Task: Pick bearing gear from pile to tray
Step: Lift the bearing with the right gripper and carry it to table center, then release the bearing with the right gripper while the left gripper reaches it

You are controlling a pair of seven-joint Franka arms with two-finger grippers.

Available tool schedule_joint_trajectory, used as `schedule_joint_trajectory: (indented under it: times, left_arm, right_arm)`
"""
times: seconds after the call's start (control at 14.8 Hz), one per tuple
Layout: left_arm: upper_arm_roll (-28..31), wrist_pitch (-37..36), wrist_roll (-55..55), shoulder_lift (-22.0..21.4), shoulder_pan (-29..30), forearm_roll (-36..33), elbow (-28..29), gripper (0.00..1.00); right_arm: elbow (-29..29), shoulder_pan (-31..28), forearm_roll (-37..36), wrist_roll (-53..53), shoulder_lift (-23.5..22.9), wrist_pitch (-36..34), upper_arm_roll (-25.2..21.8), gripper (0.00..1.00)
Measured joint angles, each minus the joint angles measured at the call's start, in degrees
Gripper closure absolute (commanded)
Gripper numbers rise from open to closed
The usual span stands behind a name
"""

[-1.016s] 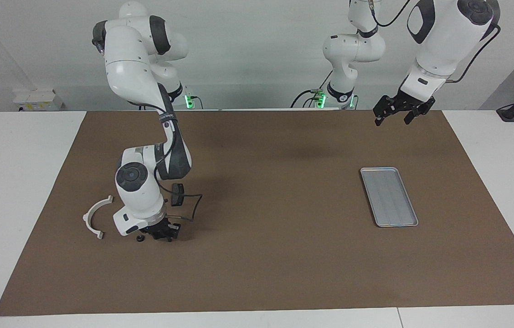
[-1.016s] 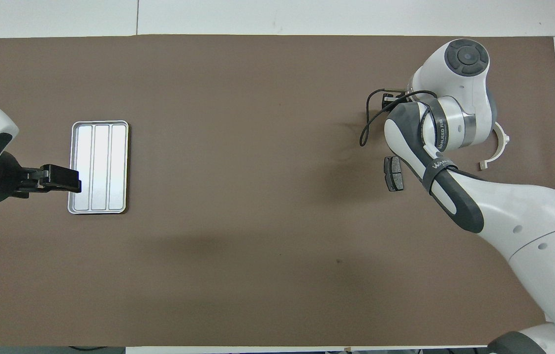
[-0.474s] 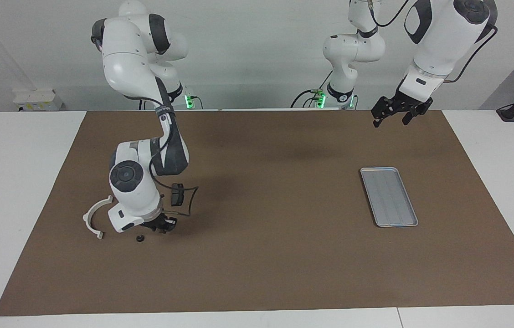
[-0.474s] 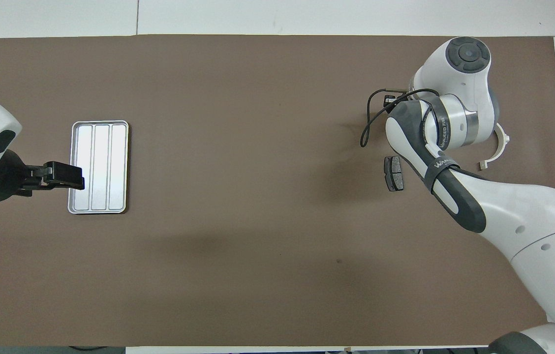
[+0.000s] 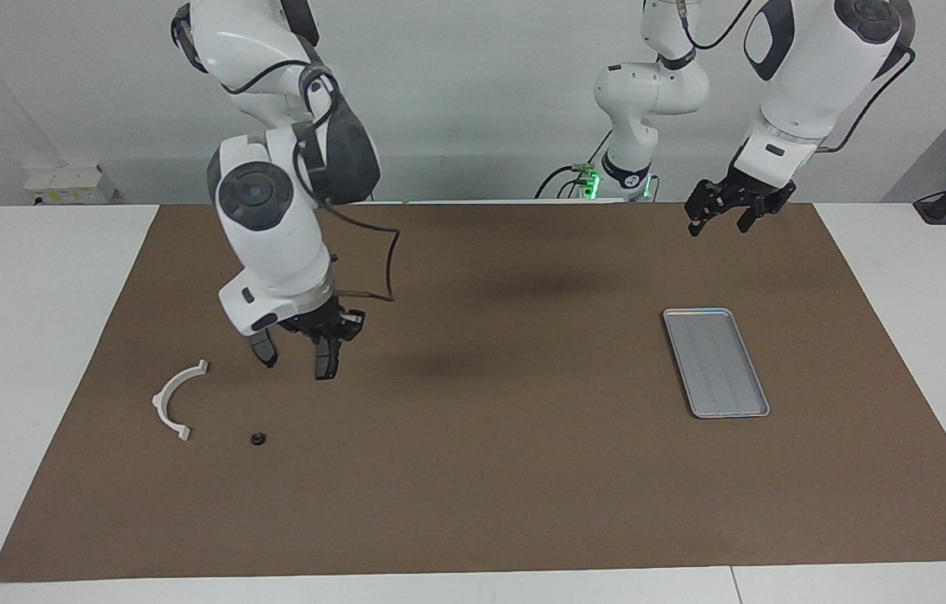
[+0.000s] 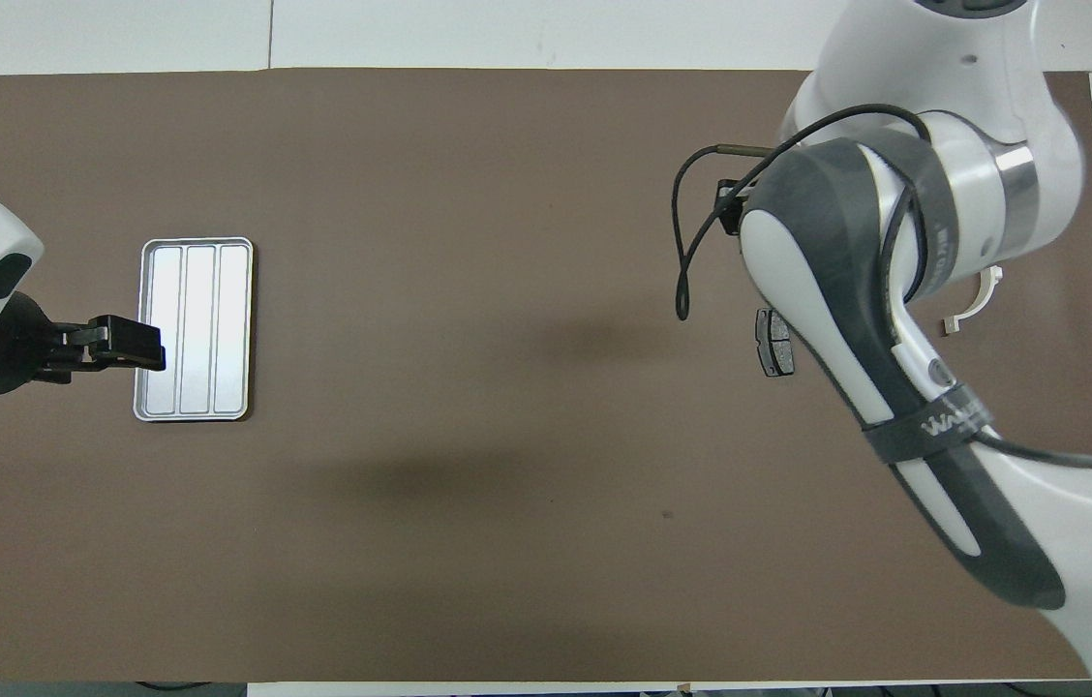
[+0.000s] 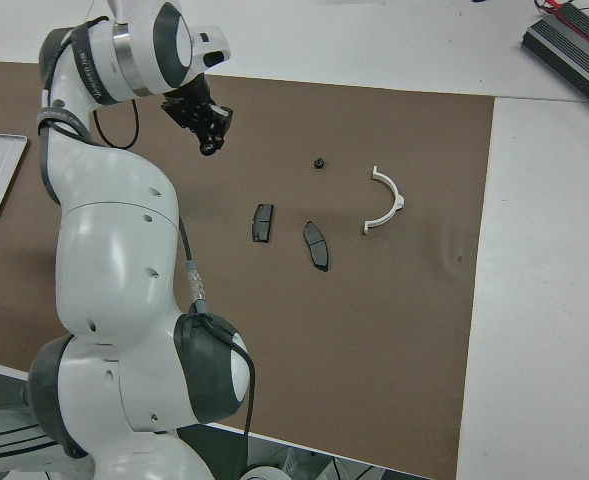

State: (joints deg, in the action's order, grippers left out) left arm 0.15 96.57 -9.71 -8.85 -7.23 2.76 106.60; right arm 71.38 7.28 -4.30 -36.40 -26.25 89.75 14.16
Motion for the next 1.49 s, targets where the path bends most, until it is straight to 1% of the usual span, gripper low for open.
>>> schedule_joint_trajectory:
  times: [0.14, 0.34, 0.41, 0.47, 0.61, 0.75, 0.88, 1.02, 1.15, 1.29, 1.49]
  left_arm:
    - [0.30, 0.80, 0.35, 0.00, 0.24, -0.09, 0.27, 0.12]
    - [0.65, 2.66, 0.57, -0.11, 0.89, -0.16, 1.63, 0.11]
    - [0.73, 3.12, 0.72, -0.26, 1.02, -0.16, 2.38, 0.04]
    - [0.75, 3.29, 1.15, -0.47, 1.03, -0.17, 2.99, 0.00]
    - [0.66, 3.31, 1.93, -0.94, 1.01, -0.17, 3.43, 0.00]
    - [0.47, 3.31, 2.03, -1.26, 0.98, -0.17, 3.49, 0.00]
    - [0.38, 3.31, 2.05, -1.40, 0.98, -0.17, 3.51, 0.00]
    - [0.42, 3.31, 2.05, -1.50, 0.98, -0.17, 3.51, 0.00]
    - [0.55, 3.28, 1.64, -1.54, 1.00, -0.17, 3.51, 0.00]
    - [0.55, 3.28, 0.83, -1.56, 1.00, -0.17, 3.50, 0.00]
    - [0.39, 3.27, -0.79, -1.58, 0.96, -0.17, 3.50, 0.00]
  right_arm:
    - [0.01, 4.56, 0.25, -13.94, 0.08, 1.25, 2.05, 1.00]
    - [0.74, 11.77, 0.28, -29.71, -0.82, 6.10, 2.42, 1.00]
    - [1.82, 13.56, 0.28, -33.77, -1.42, 8.64, 2.42, 1.00]
    - [3.35, 14.83, 0.28, -36.73, -2.03, 11.38, 2.42, 1.00]
    - [6.14, 16.61, 0.03, -41.34, -3.61, 16.01, 2.34, 1.00]
    - [7.37, 18.73, -2.68, -45.95, -6.59, 20.52, 2.27, 1.00]
    - [7.75, 20.36, -5.07, -49.70, -10.18, 24.41, 2.21, 1.00]
    - [7.82, 20.64, -5.45, -50.27, -12.53, 26.80, 2.01, 1.00]
    - [9.04, 20.31, -5.50, -50.27, -13.15, 29.87, 1.63, 1.00]
    - [11.45, 19.89, -6.19, -50.27, -13.17, 32.92, 1.51, 1.00]
    - [14.11, 19.42, -6.44, -50.27, -12.48, 35.92, 1.53, 1.00]
